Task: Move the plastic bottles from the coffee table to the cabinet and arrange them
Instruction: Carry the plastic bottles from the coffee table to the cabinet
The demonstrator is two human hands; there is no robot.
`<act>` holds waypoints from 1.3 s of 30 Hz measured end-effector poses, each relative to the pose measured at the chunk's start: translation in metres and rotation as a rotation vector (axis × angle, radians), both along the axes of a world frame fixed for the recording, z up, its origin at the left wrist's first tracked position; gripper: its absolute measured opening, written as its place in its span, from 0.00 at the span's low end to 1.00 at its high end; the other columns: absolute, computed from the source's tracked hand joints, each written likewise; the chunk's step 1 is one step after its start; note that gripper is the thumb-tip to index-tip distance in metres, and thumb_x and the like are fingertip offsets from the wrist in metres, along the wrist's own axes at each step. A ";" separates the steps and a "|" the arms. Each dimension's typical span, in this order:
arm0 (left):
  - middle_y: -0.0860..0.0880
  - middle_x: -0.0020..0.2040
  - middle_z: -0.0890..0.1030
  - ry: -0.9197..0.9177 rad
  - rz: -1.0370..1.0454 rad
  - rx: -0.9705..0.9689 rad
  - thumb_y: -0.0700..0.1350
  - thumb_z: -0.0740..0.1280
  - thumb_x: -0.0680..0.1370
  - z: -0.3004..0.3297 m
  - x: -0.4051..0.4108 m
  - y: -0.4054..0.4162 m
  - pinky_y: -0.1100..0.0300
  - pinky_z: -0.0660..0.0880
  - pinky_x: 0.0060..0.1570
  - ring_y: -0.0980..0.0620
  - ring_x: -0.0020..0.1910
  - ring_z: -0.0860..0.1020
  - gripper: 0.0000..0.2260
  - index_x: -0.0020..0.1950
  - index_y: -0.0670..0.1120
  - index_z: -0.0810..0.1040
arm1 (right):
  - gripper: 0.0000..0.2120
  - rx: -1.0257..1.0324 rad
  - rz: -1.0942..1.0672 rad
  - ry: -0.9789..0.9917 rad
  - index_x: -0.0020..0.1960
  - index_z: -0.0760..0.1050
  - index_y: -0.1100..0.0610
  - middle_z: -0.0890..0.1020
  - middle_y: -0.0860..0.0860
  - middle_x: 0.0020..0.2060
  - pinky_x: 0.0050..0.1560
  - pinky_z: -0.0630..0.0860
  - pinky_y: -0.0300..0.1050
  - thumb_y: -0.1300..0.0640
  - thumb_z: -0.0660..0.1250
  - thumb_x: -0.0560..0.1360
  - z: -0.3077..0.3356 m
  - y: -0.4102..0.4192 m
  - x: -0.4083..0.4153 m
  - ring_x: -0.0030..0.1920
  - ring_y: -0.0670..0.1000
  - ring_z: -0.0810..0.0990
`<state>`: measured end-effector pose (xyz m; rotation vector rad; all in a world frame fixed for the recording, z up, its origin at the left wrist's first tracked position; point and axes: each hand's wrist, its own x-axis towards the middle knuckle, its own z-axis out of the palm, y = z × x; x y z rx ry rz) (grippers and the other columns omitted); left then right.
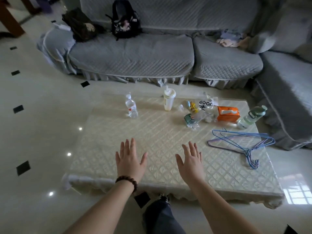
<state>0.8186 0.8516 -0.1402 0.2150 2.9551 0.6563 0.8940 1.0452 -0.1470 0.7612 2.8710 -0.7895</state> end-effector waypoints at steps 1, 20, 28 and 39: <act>0.46 0.78 0.53 -0.006 0.010 -0.002 0.60 0.57 0.78 -0.002 -0.015 0.004 0.46 0.47 0.73 0.48 0.77 0.48 0.33 0.77 0.48 0.49 | 0.27 0.000 0.003 0.000 0.76 0.55 0.52 0.49 0.50 0.77 0.76 0.42 0.51 0.42 0.51 0.80 -0.003 0.005 -0.015 0.77 0.49 0.39; 0.45 0.77 0.55 -0.046 0.194 0.023 0.60 0.60 0.76 -0.062 -0.264 0.033 0.45 0.50 0.73 0.48 0.76 0.50 0.34 0.77 0.48 0.52 | 0.27 -0.037 0.132 -0.071 0.75 0.58 0.54 0.52 0.52 0.77 0.76 0.44 0.51 0.45 0.55 0.79 -0.058 0.052 -0.247 0.77 0.50 0.42; 0.48 0.76 0.56 -0.212 0.270 0.364 0.58 0.73 0.69 -0.163 -0.376 0.036 0.52 0.58 0.72 0.51 0.75 0.56 0.44 0.76 0.48 0.53 | 0.27 -0.006 0.068 -0.071 0.74 0.59 0.55 0.54 0.53 0.77 0.76 0.46 0.50 0.45 0.56 0.78 -0.131 0.047 -0.311 0.77 0.49 0.44; 0.56 0.50 0.74 -0.169 0.211 0.481 0.48 0.77 0.66 -0.220 -0.423 0.045 0.69 0.65 0.45 0.57 0.48 0.73 0.27 0.61 0.51 0.69 | 0.27 -0.070 -0.092 -0.101 0.74 0.60 0.54 0.56 0.52 0.76 0.75 0.53 0.53 0.45 0.57 0.78 -0.203 0.046 -0.329 0.77 0.49 0.46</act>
